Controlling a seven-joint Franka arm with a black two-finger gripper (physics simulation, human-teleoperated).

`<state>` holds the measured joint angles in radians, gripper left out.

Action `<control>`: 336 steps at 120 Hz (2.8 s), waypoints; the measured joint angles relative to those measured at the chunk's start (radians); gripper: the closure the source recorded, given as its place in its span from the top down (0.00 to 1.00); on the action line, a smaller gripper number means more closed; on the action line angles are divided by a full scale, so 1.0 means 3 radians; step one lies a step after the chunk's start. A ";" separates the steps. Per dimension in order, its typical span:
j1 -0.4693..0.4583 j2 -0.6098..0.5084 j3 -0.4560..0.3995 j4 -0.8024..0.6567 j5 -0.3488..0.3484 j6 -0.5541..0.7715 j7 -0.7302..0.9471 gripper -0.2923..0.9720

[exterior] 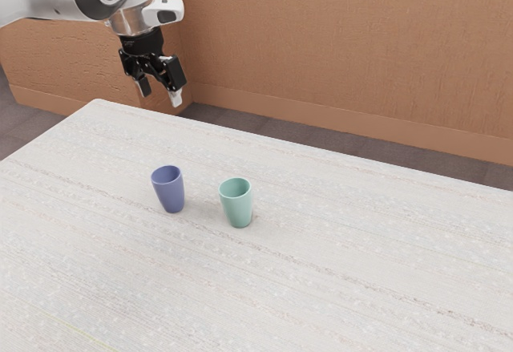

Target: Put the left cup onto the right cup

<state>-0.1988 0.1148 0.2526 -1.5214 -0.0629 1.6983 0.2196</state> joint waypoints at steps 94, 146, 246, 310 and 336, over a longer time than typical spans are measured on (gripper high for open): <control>0.0071 -0.0112 0.0027 -0.0287 0.0005 -0.0065 0.0033 0.77; 0.0232 0.0226 0.0033 -0.0360 0.0043 0.0122 0.0138 0.77; 0.0293 0.0875 0.0031 -0.0318 -0.0232 0.0746 0.0365 0.60; 0.0294 0.1116 0.0032 -0.0320 -0.0223 0.0997 0.0409 0.60; 0.0304 0.1226 0.0032 -0.0320 -0.0233 0.1064 0.0418 0.60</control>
<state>-0.1075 0.4825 0.2622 -1.6172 -0.1327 2.0174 0.3451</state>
